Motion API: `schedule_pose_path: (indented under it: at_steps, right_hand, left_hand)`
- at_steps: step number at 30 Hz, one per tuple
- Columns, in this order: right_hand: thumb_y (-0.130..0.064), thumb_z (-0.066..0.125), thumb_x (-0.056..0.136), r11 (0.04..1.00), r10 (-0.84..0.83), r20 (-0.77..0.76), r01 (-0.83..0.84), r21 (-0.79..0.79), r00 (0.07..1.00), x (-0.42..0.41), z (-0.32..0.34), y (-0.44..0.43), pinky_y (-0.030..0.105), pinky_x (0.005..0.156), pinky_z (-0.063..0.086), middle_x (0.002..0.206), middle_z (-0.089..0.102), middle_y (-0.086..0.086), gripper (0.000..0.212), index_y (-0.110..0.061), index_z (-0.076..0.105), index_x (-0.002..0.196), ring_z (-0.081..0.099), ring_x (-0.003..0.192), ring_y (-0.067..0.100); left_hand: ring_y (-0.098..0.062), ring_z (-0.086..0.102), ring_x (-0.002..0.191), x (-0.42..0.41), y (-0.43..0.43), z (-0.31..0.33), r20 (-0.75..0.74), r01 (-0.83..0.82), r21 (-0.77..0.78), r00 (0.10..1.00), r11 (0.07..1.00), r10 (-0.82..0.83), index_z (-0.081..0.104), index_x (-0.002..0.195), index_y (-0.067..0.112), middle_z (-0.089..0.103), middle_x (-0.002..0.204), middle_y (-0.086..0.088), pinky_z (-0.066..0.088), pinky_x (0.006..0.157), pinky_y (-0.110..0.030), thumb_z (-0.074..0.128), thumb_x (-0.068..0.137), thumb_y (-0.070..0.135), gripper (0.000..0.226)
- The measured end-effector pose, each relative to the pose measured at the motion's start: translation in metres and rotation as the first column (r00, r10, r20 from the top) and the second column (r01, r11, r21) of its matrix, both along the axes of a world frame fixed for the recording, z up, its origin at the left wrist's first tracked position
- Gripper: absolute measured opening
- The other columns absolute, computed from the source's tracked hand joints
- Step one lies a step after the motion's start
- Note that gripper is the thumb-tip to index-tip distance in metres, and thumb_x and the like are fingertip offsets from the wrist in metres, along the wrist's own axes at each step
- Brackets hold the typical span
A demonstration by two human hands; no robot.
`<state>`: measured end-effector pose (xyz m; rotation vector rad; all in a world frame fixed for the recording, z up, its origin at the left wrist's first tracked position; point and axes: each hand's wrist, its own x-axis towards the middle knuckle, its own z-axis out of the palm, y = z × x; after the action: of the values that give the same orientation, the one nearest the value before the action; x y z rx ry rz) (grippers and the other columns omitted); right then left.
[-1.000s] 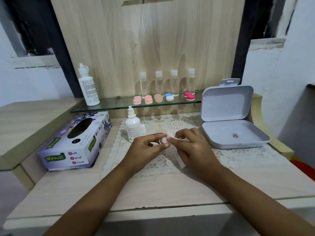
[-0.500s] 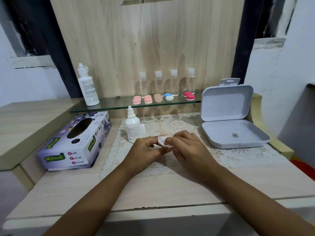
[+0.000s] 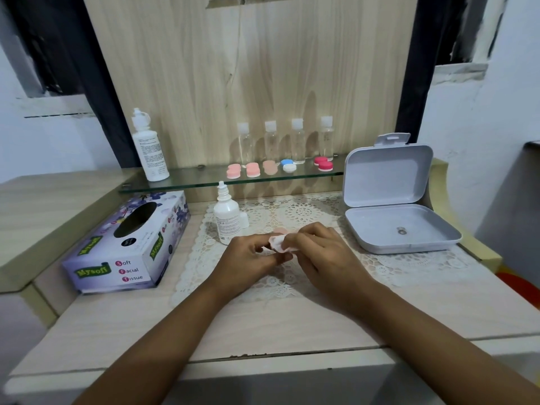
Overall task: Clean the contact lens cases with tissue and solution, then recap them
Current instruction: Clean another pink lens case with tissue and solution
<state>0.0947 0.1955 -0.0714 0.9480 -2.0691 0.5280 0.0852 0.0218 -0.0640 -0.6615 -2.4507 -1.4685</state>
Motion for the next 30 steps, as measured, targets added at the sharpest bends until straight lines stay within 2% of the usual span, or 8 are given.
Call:
schedule_pose_path:
  at_steps: [3,5,9,15,20,26,30]
  right_hand:
    - [-0.02,0.042,0.082,0.998,-0.034,0.017,0.035,-0.059,0.999,0.0017,0.004,-0.0005,0.037,0.062,0.049,0.085,0.066,0.004,0.026,-0.007,0.061,0.094,0.049,0.086,0.016]
    - [-0.019,0.041,0.081,0.996,-0.05,0.014,0.051,-0.074,0.999,0.0022,0.0057,-0.0005,0.037,0.062,0.05,0.086,0.066,0.006,0.028,-0.004,0.061,0.093,0.049,0.085,0.016]
    - [-0.009,0.045,0.08,0.999,-0.03,-0.015,0.029,-0.024,0.999,0.0022,0.0019,-0.0011,0.035,0.06,0.048,0.085,0.065,0.004,0.019,-0.011,0.055,0.097,0.051,0.084,0.018]
    - [-0.012,0.039,0.082,0.989,-0.137,0.005,0.137,-0.062,0.991,-0.0006,0.0036,0.0046,0.038,0.058,0.049,0.08,0.064,0.007,0.019,-0.01,0.055,0.092,0.057,0.076,0.026]
    - [-0.014,0.039,0.083,0.996,-0.086,-0.007,0.086,0.015,0.996,0.0034,0.0033,0.0012,0.034,0.058,0.045,0.082,0.064,0.008,0.014,-0.016,0.044,0.097,0.057,0.076,0.026]
    - [-0.009,0.039,0.079,0.983,-0.164,0.016,0.165,-0.084,0.986,-0.0032,0.0018,0.007,0.038,0.06,0.049,0.082,0.067,0.005,0.02,-0.015,0.047,0.096,0.059,0.076,0.027]
    - [-0.013,0.038,0.082,0.994,-0.101,0.028,0.102,-0.032,0.994,0.0021,0.0024,0.0063,0.039,0.059,0.049,0.086,0.066,0.006,0.02,-0.014,0.047,0.101,0.058,0.075,0.027]
  left_hand:
    - [-0.01,0.064,0.075,0.0007,-0.0003,0.0006,0.008,-0.018,0.005,1.0,1.0,0.017,0.073,0.091,0.03,0.07,0.076,0.013,0.05,0.072,-0.028,0.075,0.077,0.02,0.017]
    - [-0.011,0.065,0.079,0.0005,-0.0005,0.0007,-0.001,-0.025,-0.004,1.0,1.0,0.025,0.074,0.094,0.029,0.071,0.078,0.012,0.05,0.076,-0.032,0.075,0.076,0.021,0.019]
    - [0.005,0.061,0.077,0.0023,-0.0002,0.0021,-0.009,-0.006,-0.009,1.0,1.0,0.006,0.072,0.098,0.03,0.068,0.079,0.027,0.045,0.073,-0.017,0.075,0.077,0.018,0.024]
    - [0.006,0.061,0.082,-0.0006,-0.0021,0.0012,-0.011,-0.071,0.022,0.997,0.997,0.072,0.071,0.106,0.023,0.07,0.091,0.022,0.046,0.074,-0.011,0.077,0.074,0.022,0.033]
    - [0.004,0.059,0.072,-0.0009,-0.0021,0.002,-0.026,-0.064,0.045,0.998,0.997,0.065,0.071,0.105,0.026,0.072,0.09,0.017,0.046,0.067,-0.011,0.076,0.074,0.019,0.032]
    - [0.0,0.06,0.075,-0.0039,-0.0023,-0.001,0.003,-0.095,0.066,0.995,0.993,0.095,0.072,0.103,0.024,0.071,0.095,0.014,0.05,0.071,-0.015,0.077,0.074,0.022,0.029]
    - [-0.004,0.063,0.079,-0.005,-0.0034,-0.0009,0.025,-0.082,0.11,0.997,0.991,0.079,0.071,0.104,0.022,0.072,0.097,0.009,0.051,0.071,-0.018,0.076,0.074,0.019,0.03]
